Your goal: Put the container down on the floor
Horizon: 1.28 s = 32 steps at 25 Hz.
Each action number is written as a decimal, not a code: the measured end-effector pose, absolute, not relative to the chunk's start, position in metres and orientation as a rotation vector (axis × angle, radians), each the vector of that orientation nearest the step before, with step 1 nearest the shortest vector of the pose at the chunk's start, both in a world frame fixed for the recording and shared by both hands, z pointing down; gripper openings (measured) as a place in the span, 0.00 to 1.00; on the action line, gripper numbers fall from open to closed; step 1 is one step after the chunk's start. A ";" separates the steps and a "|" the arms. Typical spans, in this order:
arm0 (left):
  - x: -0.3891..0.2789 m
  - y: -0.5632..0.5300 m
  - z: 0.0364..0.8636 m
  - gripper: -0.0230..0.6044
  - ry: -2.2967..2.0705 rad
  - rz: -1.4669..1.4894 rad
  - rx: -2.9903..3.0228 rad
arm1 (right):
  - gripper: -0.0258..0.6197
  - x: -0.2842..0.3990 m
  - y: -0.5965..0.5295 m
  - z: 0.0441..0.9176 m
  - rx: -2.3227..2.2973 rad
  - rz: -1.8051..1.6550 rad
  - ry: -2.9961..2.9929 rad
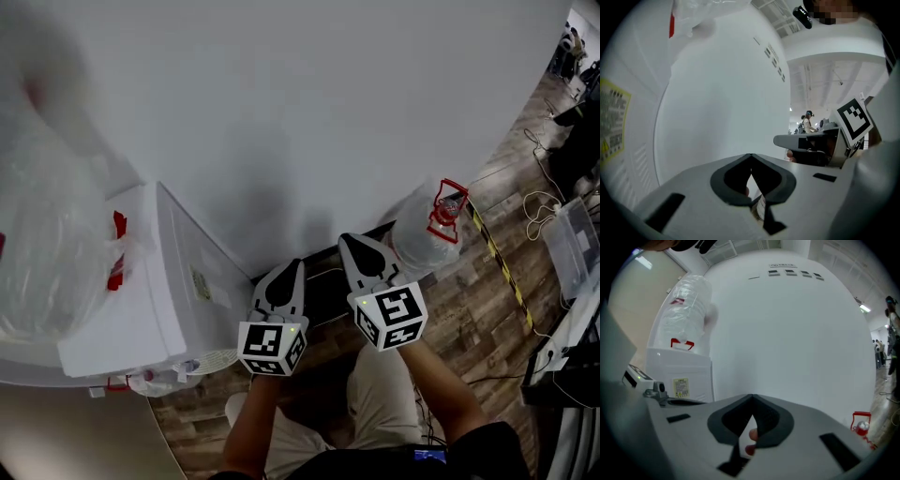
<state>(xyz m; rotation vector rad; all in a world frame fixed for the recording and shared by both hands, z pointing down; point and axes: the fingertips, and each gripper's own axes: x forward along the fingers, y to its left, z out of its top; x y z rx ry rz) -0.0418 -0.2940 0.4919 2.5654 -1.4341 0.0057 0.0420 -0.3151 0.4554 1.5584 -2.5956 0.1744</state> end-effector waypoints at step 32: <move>-0.074 -0.233 0.093 0.06 -1.493 -0.069 2.469 | 0.09 0.016 -0.244 0.071 1.509 0.260 -2.666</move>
